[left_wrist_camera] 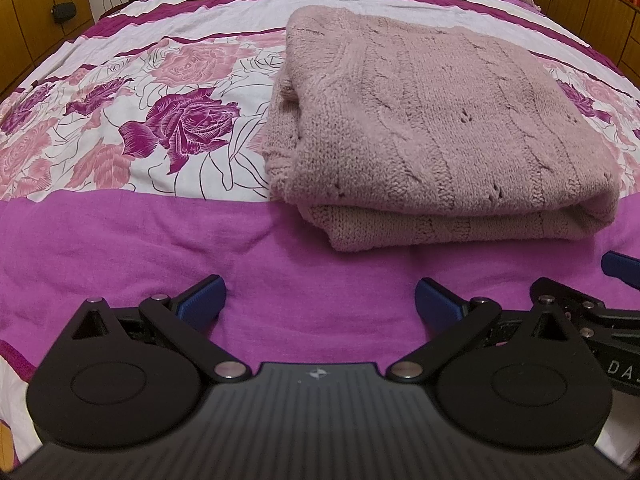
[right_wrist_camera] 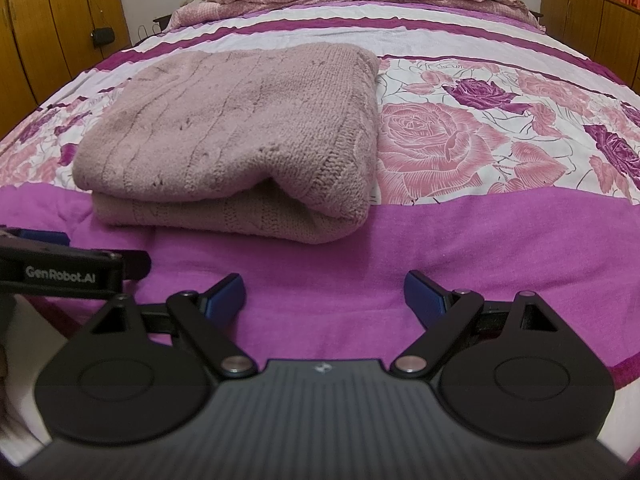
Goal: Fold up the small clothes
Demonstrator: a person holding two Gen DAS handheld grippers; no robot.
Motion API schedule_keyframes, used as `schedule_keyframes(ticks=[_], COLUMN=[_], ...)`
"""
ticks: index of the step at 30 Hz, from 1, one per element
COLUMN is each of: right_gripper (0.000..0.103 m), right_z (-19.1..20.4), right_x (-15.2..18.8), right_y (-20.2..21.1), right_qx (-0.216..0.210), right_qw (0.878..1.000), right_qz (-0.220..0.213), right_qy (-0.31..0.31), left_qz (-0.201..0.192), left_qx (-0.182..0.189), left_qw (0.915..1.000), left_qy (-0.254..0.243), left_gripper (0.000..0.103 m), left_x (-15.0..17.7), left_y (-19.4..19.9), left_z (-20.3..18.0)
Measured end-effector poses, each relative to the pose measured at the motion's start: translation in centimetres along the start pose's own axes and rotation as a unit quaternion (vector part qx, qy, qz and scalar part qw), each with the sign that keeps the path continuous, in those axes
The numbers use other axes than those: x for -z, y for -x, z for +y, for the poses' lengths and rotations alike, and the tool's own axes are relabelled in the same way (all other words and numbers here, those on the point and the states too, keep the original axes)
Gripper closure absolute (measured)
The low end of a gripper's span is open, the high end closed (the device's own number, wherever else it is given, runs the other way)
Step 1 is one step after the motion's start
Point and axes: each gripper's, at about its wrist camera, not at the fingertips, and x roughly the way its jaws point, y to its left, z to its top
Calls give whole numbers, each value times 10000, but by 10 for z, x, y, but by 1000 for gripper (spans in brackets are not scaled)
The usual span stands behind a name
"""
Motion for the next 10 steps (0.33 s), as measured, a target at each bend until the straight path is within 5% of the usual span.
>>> schedule_keyframes(ticks=[10], right_gripper=[14], right_z=[1], right_x=[0], right_y=[0], right_qx=[3], right_qw=[10000], right_qz=[1], right_qy=[5], left_qz=[3], left_qx=[-5], left_qw=[10000], left_qy=[-5], left_gripper=[0], left_x=[0], left_y=[-1], left_z=[0])
